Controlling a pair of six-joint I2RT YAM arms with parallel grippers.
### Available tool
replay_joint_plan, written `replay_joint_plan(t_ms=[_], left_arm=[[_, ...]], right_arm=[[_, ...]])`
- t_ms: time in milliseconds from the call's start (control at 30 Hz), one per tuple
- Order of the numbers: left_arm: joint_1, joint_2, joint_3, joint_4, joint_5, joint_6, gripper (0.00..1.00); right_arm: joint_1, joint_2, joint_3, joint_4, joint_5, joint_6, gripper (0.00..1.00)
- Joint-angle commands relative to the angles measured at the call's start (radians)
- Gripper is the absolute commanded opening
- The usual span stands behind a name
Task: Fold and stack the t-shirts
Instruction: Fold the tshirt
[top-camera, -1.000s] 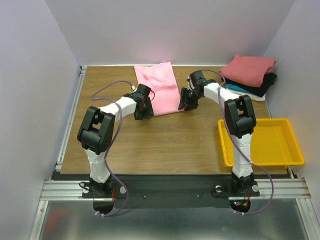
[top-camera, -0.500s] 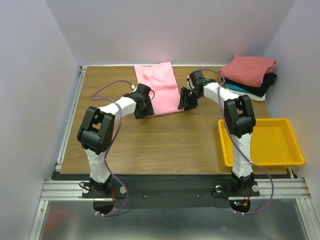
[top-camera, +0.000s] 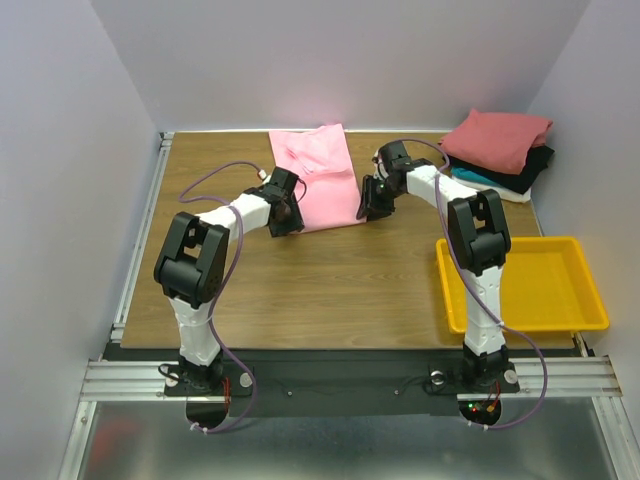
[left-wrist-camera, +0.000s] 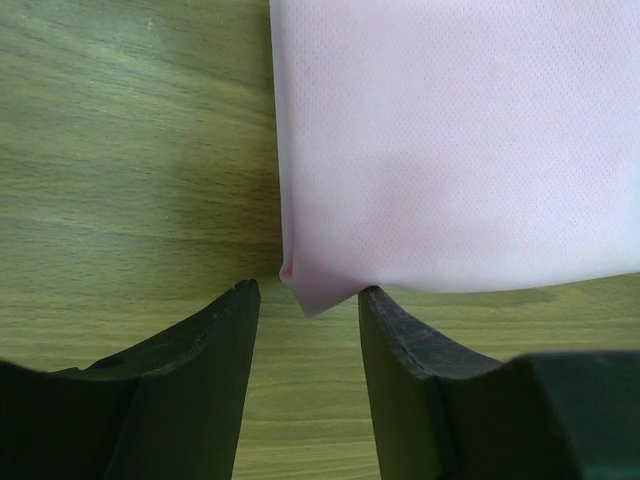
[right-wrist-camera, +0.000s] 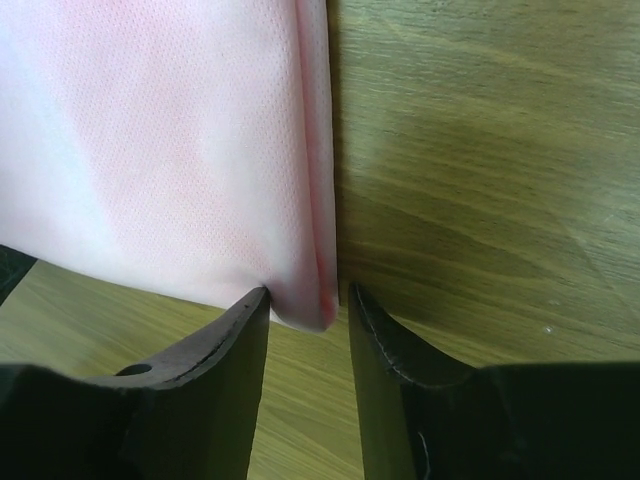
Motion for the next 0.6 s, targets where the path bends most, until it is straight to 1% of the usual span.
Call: replay_joint_plan(t_ms=[0,133,167,300,367,400,433,500,567], left_arm=[[0.002,0.010,0.006,0.002,-0.007,0.017,0.48],[0.002,0.015,-0.003,0.008,0.001,0.020,0.47],[0.002,0.015,-0.006,0.011,0.002,0.021,0.47],[0.002,0.012,-0.020,0.028,0.014,0.033,0.27],[0.002,0.013,-0.026,0.034,0.027,0.043,0.22],[0.002,0.010,-0.029,0.039,0.033,0.044,0.21],[0.002,0.010,-0.032,0.040,0.034,0.053,0.21],[0.002,0.006,-0.038,0.043,0.040,0.059,0.09],[0.002,-0.001,-0.044,0.043,0.045,0.070,0.05]], right_arm=[[0.005,0.030,0.023,0.013,0.001,-0.014,0.42],[0.005,0.035,0.015,0.012,-0.008,-0.017,0.36],[0.005,0.035,0.012,0.012,-0.011,-0.017,0.32],[0.005,0.033,0.008,0.012,-0.030,-0.020,0.23],[0.005,0.027,0.005,0.012,-0.043,-0.018,0.18],[0.005,0.027,0.003,0.012,-0.046,-0.018,0.16],[0.008,0.024,0.002,0.010,-0.051,-0.018,0.12],[0.007,0.015,-0.006,0.010,-0.062,-0.020,0.08],[0.007,0.005,-0.018,0.010,-0.068,-0.018,0.04]])
